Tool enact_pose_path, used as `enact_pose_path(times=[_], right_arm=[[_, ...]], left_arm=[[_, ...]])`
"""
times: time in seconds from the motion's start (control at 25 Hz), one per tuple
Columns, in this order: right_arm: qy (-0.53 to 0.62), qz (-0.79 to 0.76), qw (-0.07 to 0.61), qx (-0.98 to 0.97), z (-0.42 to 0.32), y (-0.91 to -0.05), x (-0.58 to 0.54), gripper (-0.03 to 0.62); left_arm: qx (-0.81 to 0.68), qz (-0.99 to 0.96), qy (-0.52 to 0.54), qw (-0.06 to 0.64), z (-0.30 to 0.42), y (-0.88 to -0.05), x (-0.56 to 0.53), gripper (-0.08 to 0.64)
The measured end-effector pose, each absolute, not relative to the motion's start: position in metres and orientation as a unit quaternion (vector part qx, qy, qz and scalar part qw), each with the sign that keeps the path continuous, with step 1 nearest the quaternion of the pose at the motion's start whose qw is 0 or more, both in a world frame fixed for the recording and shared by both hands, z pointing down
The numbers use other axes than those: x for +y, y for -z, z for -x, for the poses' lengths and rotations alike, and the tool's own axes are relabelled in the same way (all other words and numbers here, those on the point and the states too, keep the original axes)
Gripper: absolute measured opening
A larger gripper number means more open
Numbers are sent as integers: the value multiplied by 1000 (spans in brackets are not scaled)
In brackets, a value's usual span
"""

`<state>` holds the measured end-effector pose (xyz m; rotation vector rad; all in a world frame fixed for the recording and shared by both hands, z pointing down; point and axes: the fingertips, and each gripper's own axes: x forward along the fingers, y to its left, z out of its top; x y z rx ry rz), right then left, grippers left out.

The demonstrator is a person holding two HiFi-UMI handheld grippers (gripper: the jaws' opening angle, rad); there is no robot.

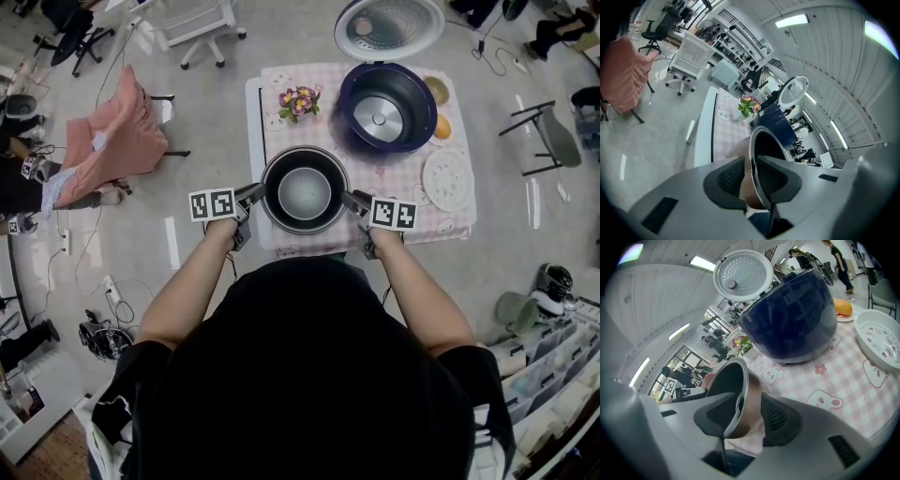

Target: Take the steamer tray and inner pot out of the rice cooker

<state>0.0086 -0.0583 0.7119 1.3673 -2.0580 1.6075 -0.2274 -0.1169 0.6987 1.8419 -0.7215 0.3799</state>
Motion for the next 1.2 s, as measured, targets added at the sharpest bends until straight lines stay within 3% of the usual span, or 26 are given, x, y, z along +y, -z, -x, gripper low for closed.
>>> enact_pose_path(times=[0.56,1.2], right_arm=[[-445,-546,122,-699,-68,-663,-57,204],[-341,-620,78,-702,-118,-552,-49,210]], left_arm=[[-311,-849,-151,400,225,-627,-160,156],[-250,-927,-151,236,156,-521,-168,202]])
